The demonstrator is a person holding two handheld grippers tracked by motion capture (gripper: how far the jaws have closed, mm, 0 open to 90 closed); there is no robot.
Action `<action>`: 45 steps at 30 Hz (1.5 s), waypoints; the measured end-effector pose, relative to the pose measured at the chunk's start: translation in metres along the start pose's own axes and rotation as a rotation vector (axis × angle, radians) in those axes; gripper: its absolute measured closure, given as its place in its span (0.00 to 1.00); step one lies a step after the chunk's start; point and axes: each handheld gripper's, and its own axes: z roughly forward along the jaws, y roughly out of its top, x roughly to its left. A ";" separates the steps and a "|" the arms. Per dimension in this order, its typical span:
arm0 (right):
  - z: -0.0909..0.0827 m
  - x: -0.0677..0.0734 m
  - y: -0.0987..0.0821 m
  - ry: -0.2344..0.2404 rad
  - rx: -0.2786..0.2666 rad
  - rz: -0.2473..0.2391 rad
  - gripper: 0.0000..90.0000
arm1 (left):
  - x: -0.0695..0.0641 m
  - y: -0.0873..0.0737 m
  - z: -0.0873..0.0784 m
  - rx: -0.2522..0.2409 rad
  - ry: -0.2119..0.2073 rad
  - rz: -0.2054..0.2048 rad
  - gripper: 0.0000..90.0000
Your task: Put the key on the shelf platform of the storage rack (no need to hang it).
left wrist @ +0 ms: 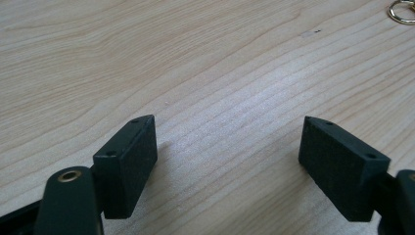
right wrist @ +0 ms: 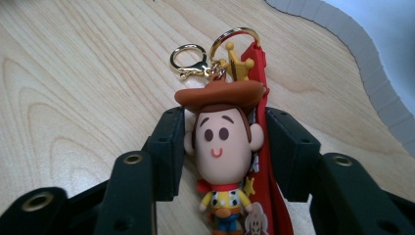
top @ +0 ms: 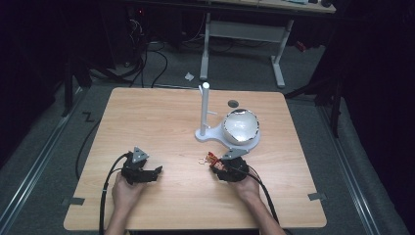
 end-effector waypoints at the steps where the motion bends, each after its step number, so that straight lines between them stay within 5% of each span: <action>1: 0.000 0.000 0.000 0.002 -0.001 0.000 0.63 | 0.000 0.000 0.000 0.000 0.000 0.000 0.25; 11: -0.006 -0.001 0.003 -0.009 -0.008 0.018 0.64 | 0.000 0.000 0.000 0.000 0.000 0.000 0.25; 45: -0.085 -0.023 -0.002 -0.057 -0.136 0.073 0.64 | 0.000 0.000 0.000 0.000 0.000 0.001 0.25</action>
